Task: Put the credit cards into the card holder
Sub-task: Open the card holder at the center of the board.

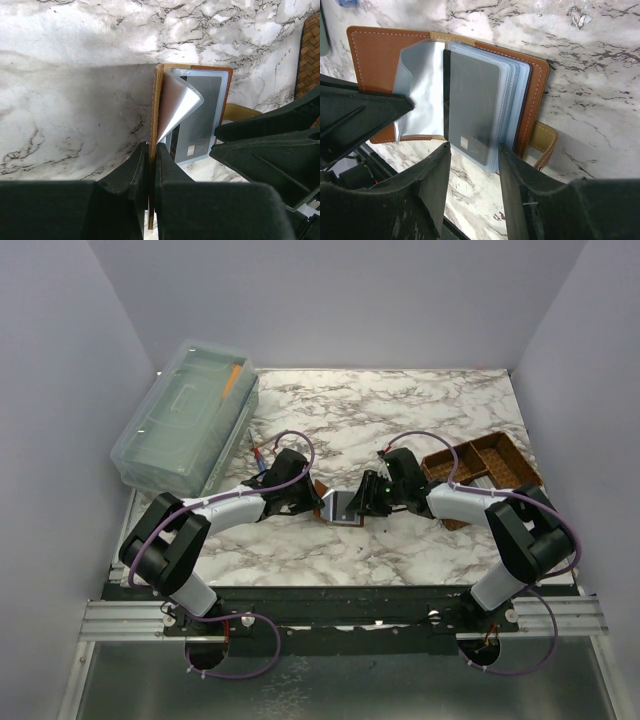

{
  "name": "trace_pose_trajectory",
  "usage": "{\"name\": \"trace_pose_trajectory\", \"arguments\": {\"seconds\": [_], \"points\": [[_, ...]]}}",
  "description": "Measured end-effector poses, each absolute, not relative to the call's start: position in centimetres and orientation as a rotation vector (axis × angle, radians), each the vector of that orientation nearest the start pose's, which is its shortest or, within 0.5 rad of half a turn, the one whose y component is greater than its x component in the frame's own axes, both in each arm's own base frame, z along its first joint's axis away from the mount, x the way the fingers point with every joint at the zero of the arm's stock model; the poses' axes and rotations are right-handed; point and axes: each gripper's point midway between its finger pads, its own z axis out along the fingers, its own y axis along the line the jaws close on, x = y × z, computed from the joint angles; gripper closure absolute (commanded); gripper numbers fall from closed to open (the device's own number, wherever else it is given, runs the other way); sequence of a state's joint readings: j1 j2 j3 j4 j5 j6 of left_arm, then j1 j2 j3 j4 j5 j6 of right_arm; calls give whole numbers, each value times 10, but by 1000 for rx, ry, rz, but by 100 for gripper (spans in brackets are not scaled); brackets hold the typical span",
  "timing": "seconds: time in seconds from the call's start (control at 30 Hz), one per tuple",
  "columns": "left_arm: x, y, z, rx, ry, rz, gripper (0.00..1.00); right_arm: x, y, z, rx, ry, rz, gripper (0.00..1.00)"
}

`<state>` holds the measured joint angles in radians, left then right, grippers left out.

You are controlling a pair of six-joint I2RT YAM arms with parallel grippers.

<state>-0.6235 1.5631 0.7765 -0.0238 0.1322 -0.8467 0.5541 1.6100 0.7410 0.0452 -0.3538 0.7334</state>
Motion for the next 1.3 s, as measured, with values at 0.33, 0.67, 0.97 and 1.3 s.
{"name": "trace_pose_trajectory", "arguments": {"seconds": [0.33,0.67,0.97,1.3], "points": [[278,-267,51,-217,2537,-810,100,268,268,38,88,2587,986,44],[278,-267,51,-218,2537,-815,100,269,277,39,94,2574,1073,45],[278,-267,51,-227,2537,-824,100,262,298,57,12,2498,1311,51],[276,-270,51,-232,2538,-858,100,261,313,82,-55,2396,1470,49]]}}
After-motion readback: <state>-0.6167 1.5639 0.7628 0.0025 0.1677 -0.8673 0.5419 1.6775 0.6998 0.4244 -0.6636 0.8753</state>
